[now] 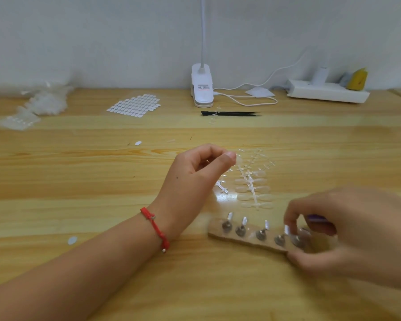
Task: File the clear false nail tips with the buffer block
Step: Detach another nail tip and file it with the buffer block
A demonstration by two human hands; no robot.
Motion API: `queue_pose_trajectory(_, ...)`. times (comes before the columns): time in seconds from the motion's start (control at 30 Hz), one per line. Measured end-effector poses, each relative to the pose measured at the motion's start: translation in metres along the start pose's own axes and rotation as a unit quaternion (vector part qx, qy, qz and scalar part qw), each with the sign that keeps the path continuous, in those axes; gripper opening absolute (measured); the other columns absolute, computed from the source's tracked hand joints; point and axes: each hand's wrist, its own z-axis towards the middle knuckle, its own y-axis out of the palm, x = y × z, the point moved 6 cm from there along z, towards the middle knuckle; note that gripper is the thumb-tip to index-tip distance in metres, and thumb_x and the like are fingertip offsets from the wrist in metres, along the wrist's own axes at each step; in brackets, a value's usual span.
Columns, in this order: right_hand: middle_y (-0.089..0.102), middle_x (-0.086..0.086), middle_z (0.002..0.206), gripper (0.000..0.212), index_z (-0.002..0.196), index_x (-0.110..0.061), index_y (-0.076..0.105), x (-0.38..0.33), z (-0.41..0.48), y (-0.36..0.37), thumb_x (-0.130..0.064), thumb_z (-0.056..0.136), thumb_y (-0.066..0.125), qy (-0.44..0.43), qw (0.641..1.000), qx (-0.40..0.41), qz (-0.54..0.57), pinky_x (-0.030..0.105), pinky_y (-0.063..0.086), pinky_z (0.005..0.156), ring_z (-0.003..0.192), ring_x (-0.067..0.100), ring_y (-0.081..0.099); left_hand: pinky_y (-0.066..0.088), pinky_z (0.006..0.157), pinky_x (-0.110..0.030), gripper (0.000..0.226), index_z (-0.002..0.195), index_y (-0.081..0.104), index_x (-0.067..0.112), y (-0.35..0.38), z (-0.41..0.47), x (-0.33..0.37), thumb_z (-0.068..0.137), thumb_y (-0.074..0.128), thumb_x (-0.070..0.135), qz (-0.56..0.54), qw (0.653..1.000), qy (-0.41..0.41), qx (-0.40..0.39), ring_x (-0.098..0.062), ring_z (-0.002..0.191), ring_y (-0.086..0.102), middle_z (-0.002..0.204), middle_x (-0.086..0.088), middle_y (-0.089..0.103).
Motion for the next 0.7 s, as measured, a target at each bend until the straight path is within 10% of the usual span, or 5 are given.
queue_pose_trajectory(0.7,0.046,-0.042,0.086,0.036,0.081,-0.061,0.047,0.0,0.019,-0.005,-0.081,0.051,0.046,-0.072,0.997,-0.028,-0.019,0.02,0.03,0.044,0.08,-0.012,0.047,0.036,0.057,-0.005,0.02,0.068,0.066,0.022,0.0,0.001,-0.001,0.088,0.062,0.023,0.001,1.0,-0.003,-0.009,-0.003,0.059,0.042,0.056,0.014,0.046)
